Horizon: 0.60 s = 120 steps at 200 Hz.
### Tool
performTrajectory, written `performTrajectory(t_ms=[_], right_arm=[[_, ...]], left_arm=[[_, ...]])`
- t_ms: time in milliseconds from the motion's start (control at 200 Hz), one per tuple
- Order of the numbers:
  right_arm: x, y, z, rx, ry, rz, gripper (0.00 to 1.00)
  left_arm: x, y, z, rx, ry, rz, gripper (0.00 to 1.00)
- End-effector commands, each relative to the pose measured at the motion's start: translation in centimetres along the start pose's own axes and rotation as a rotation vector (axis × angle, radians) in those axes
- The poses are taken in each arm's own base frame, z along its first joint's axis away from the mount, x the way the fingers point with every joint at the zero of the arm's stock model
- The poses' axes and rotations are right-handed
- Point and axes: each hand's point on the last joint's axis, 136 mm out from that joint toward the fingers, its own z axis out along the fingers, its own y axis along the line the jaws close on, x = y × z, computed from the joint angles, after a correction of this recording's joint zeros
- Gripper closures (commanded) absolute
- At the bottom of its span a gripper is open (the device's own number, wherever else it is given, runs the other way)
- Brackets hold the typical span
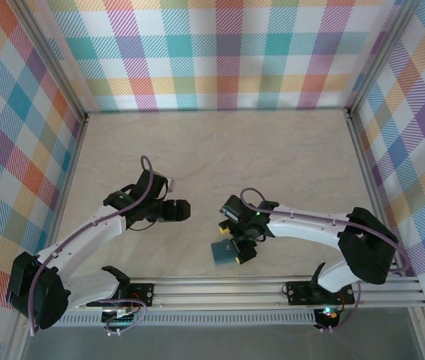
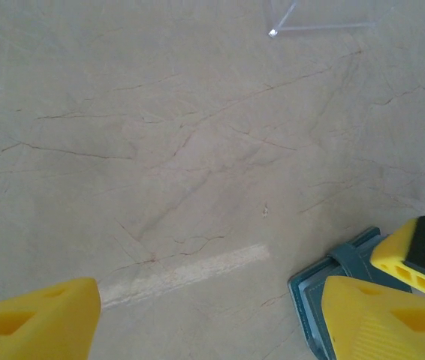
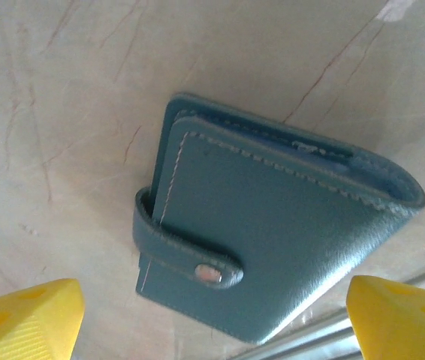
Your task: Take the credit cards out of the card holder
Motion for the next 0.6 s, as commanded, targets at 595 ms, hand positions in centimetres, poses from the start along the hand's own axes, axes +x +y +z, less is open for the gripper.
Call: performTrajectory(t_ms=[595], right_arm=[[-2.3,-0.6,1.9,0.111,-0.099,-0.074,0.25]], left_arm=[[0.3,0.0,0.6,-0.011,0.033,0.019,0.21]])
